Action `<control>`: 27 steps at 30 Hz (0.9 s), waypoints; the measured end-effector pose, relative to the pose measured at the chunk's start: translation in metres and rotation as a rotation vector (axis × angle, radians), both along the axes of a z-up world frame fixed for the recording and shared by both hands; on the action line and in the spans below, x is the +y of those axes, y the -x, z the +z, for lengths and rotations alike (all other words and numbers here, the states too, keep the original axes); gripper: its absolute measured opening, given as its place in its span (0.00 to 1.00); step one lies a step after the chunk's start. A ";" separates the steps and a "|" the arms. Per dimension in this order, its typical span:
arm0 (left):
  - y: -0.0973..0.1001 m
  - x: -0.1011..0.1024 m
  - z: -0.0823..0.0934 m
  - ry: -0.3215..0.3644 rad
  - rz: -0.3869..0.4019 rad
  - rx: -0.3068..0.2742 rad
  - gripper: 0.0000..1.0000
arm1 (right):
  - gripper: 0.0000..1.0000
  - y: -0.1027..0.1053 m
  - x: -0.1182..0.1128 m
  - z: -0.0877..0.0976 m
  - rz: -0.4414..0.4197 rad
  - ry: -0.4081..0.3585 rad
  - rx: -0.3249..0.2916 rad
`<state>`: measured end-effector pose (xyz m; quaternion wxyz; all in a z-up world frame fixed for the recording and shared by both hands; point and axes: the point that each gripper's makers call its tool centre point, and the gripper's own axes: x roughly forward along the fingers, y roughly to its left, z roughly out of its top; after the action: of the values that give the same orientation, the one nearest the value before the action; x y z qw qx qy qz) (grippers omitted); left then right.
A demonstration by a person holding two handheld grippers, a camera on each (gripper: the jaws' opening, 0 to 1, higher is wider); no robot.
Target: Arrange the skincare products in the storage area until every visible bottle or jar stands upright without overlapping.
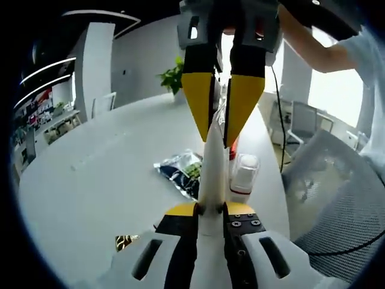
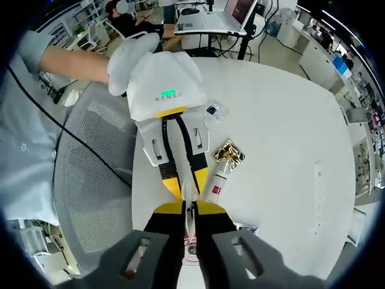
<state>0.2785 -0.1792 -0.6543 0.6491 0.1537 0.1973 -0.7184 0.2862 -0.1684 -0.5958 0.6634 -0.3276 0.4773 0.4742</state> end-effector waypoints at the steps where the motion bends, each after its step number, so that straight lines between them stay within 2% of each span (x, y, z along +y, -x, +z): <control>1: 0.000 -0.001 0.000 0.001 0.000 0.000 0.12 | 0.04 0.000 0.000 0.000 -0.001 -0.001 0.000; 17: 0.000 -0.009 0.000 0.011 -0.010 0.012 0.12 | 0.04 0.002 -0.007 0.000 -0.012 0.000 0.019; 27: -0.001 -0.009 -0.002 0.029 -0.011 0.018 0.15 | 0.06 0.004 -0.007 -0.003 0.038 0.010 0.012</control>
<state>0.2799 -0.1879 -0.6558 0.6456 0.1386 0.1919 -0.7261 0.2824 -0.1753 -0.5989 0.6498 -0.3368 0.4774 0.4862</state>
